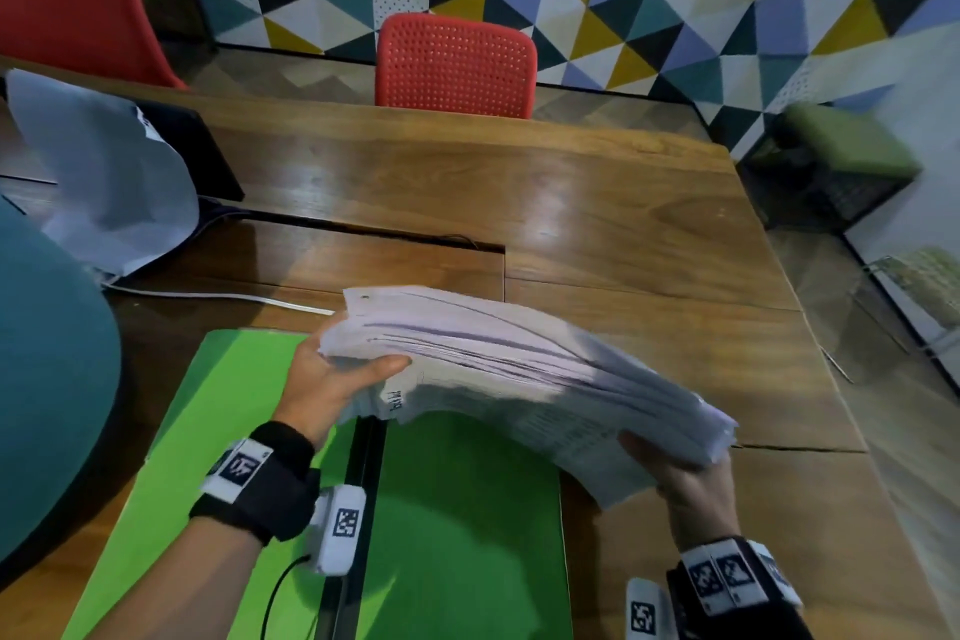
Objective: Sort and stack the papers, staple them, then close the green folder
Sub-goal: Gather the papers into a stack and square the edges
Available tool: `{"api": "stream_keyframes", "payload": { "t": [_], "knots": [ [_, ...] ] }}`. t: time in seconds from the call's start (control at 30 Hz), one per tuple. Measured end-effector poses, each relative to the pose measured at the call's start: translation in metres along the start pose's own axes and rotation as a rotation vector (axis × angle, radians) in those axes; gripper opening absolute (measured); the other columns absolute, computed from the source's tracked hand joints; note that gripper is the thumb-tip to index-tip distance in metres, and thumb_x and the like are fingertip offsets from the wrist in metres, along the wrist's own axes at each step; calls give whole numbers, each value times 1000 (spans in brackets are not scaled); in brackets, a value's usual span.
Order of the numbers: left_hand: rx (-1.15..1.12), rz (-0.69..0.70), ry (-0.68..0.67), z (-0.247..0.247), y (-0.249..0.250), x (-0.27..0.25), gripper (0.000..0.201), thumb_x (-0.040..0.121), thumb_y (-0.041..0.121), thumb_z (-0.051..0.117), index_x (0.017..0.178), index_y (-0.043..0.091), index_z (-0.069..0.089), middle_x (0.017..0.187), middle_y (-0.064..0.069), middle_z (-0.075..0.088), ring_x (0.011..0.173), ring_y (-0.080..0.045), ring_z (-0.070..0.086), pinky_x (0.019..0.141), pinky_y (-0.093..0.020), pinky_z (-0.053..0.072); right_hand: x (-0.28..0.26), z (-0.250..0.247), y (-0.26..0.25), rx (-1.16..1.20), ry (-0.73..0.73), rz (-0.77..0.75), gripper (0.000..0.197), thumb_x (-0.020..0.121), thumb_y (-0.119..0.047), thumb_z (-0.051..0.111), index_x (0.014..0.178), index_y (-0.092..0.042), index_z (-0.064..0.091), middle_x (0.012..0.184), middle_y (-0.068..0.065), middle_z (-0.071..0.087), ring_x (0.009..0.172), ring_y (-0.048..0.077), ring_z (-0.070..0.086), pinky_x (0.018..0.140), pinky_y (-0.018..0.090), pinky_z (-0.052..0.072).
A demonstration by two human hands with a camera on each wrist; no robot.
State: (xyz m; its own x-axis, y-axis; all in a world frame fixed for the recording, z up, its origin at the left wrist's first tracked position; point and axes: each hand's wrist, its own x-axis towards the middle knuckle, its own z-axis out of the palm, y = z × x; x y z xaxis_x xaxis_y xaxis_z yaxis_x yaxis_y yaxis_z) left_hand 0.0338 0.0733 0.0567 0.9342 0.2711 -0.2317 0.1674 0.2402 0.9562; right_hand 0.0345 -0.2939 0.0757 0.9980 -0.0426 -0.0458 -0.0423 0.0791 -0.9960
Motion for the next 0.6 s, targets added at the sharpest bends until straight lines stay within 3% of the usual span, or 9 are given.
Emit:
{"api": "stream_keyframes", "payload": {
  "t": [0.03,0.1,0.17,0.23,0.3,0.37,0.43,0.5,0.6],
  "knots": [
    [34,-23,-28,7,-1,4,78,51,17,95,121,11,62,114,-11,74,110,-27,68,102,-51,48,3,2,8,5,15,28,53,62,9,75,107,-18,65,94,-1,77,89,19,70,67,31,62],
    [75,-46,-23,29,2,11,60,57,9,92,109,22,64,105,-4,76,103,-20,70,95,-42,53,8,12,21,-10,82,52,52,70,16,75,106,-20,64,92,-6,78,91,21,69,66,28,61],
    [76,-45,0,50,8,17,50,63,6,88,106,20,66,104,-3,76,101,-19,71,89,-33,56,16,20,26,-4,124,69,40,77,13,70,104,-16,66,89,-8,78,90,26,69,65,28,60],
    [21,-29,3,58,12,20,49,65,5,87,110,5,68,105,-10,76,102,-23,72,91,-36,56,18,23,20,-15,144,53,34,76,5,73,104,-13,68,89,-7,78,91,26,68,70,34,59],
    [-26,-2,18,51,15,18,51,65,3,86,112,1,68,106,-11,77,102,-23,73,91,-36,56,14,15,8,-9,124,-2,38,76,7,72,108,-13,69,96,-1,77,89,21,70,70,37,60],
    [-36,52,51,32,14,15,54,63,4,85,114,3,68,107,-9,76,101,-22,73,84,-30,58,8,2,-2,-40,71,-40,43,73,10,76,104,-20,73,98,2,76,88,16,72,66,37,62],
    [-13,75,53,14,11,13,55,58,9,89,110,15,69,107,-5,76,99,-17,73,80,-26,59,6,-9,1,-59,30,-24,47,66,7,79,98,-27,75,97,3,77,86,14,72,64,35,62],
    [50,13,13,10,3,15,53,54,16,92,103,20,70,103,-2,77,97,-16,73,85,-32,57,7,-15,13,-19,15,10,55,65,15,77,102,-26,72,100,7,76,91,20,72,67,34,62],
    [131,-105,35,32,-5,17,43,59,14,89,98,8,71,93,-6,78,92,-21,73,87,-37,55,10,-4,22,-13,-29,16,56,76,19,62,114,-22,66,108,7,73,100,26,69,77,40,61]
  ]
}}
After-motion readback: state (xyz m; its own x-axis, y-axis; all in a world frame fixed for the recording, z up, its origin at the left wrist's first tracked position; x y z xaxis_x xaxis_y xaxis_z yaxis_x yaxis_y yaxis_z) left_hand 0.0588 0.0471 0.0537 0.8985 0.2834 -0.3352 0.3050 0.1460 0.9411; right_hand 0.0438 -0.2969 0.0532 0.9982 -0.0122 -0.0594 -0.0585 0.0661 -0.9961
